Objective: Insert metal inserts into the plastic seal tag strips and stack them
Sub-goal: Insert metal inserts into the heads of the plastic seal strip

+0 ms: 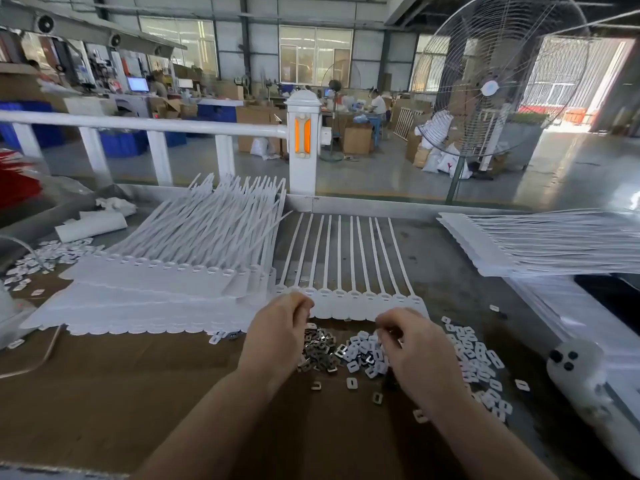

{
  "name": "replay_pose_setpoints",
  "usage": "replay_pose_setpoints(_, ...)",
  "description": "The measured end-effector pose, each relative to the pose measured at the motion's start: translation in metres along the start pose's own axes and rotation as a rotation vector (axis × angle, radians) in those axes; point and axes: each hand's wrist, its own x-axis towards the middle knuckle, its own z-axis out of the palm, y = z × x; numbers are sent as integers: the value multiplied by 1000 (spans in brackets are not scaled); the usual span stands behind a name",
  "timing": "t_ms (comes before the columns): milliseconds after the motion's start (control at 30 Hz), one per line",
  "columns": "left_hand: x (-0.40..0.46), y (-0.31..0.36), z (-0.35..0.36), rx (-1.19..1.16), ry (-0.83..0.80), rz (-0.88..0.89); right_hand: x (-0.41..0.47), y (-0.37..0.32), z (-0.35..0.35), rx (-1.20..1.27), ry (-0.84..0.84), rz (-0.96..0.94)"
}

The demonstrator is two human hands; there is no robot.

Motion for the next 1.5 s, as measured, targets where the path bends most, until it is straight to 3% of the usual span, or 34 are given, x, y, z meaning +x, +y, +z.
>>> replay_pose_setpoints(133,8,-9,12,118,22,64,17,-2,11,-62,53,18)
replay_pose_setpoints(533,14,-25,30,177,29,75,32,4,42,-290,164,-55)
replay_pose_setpoints(967,13,-24,34,394,-121,46,33,10,47,-336,-97,-20)
replay_pose_setpoints(1200,13,-28,34,450,-145,14,32,9,41,-341,-138,45)
replay_pose_setpoints(1500,9,-25,27,265,-61,50,27,14,31,-310,-67,83)
